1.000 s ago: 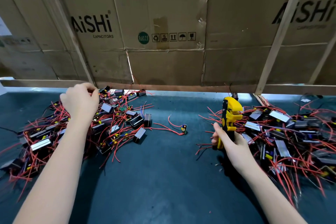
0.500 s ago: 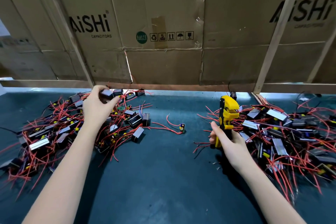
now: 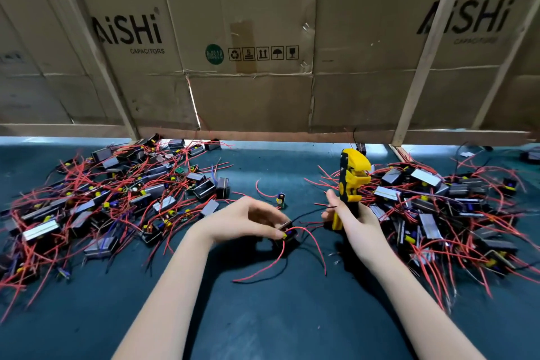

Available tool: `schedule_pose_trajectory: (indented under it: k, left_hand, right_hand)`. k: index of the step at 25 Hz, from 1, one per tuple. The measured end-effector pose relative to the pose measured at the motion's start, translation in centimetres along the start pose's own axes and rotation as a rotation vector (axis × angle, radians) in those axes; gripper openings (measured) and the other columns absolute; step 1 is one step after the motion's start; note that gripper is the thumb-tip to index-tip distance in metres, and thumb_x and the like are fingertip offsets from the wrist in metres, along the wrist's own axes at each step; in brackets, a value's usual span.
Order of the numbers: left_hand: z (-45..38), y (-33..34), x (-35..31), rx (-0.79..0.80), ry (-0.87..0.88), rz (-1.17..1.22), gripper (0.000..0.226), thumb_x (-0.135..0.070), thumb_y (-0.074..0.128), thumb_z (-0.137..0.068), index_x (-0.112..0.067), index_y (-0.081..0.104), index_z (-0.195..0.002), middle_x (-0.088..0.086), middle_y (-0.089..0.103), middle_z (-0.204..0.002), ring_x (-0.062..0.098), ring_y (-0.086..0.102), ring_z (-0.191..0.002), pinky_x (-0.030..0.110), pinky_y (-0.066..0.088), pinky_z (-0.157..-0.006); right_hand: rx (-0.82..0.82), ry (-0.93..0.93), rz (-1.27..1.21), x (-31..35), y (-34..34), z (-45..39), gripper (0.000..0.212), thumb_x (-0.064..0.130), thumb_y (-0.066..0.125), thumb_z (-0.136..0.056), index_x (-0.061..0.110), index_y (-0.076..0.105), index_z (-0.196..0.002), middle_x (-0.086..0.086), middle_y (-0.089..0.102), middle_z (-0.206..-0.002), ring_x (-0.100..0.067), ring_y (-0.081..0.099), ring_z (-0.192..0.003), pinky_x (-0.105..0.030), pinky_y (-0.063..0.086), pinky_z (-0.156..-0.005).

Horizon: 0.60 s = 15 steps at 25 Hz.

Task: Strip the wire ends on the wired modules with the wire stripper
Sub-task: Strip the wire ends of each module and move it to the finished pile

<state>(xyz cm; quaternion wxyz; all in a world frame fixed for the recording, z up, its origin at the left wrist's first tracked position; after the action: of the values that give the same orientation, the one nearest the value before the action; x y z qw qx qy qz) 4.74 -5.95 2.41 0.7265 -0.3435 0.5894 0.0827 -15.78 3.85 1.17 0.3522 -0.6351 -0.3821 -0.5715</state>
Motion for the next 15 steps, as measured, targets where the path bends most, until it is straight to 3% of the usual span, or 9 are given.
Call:
schedule_pose_trajectory:
  k: [3,7,10,13,15]
  left_hand:
    - [0.1,-0.2,0.6,-0.139,-0.001,-0.093,0.025,-0.004,0.073,-0.085,-0.012,0.074,-0.109,0.01,0.072,-0.107,0.012,0.06,-0.091,0.029,0.046,-0.087]
    - [0.3,-0.1,0.1,-0.3,0.089,-0.038,0.023,0.001,0.059,-0.093,-0.005,0.07,-0.112,0.006,0.073,-0.111,0.017,0.066,-0.109,0.023,0.048,-0.094]
    - [0.1,0.1,-0.6,-0.382,0.184,0.015,0.019,-0.002,0.057,-0.095,-0.006,0.071,-0.108,0.005,0.074,-0.107,0.014,0.068,-0.102,0.021,0.049,-0.086]
    - [-0.2,0.9,-0.6,-0.4,0.203,-0.045,0.012,-0.022,0.068,-0.091,-0.012,0.072,-0.097,-0.005,0.072,-0.1,0.015,0.064,-0.095,0.029,0.049,-0.084]
    - [-0.5,1.3,-0.3,-0.396,0.155,-0.035,0.028,-0.034,0.062,-0.092,-0.008,0.072,-0.085,-0.01,0.068,-0.084,0.01,0.061,-0.084,0.022,0.047,-0.073]
  right_hand:
    - [0.006,0.009,0.012,0.1,-0.2,-0.1,0.041,0.054,0.063,-0.083,0.013,0.066,-0.08,-0.007,0.074,-0.085,-0.018,0.067,-0.081,-0.025,0.048,-0.079]
    - [-0.029,-0.021,-0.039,0.3,-0.2,-0.1,0.042,0.051,0.064,-0.083,0.01,0.061,-0.073,-0.004,0.066,-0.069,-0.022,0.062,-0.075,-0.036,0.048,-0.081]
    - [-0.058,-0.061,-0.094,0.8,-0.6,-0.2,0.047,0.058,0.064,-0.073,0.011,0.059,-0.072,0.002,0.06,-0.064,-0.02,0.058,-0.069,-0.044,0.048,-0.081]
    - [-0.082,-0.083,-0.127,1.0,-1.0,-0.3,0.045,0.058,0.066,-0.072,0.013,0.06,-0.073,0.002,0.059,-0.065,-0.022,0.055,-0.068,-0.051,0.048,-0.083]
    - [-0.088,-0.083,-0.115,0.8,-1.1,-0.3,0.044,0.057,0.066,-0.074,0.013,0.06,-0.07,0.002,0.059,-0.064,-0.022,0.055,-0.068,-0.052,0.048,-0.083]
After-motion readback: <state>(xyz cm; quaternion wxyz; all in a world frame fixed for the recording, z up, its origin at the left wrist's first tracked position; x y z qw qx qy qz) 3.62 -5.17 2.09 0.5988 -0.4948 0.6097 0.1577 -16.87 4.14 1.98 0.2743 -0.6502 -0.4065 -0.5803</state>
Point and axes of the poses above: each hand's wrist, its own z-axis away from the middle knuckle, its own y-axis out of the palm, x = y × z, the point moved 3 cm from there along -z, towards the middle knuckle
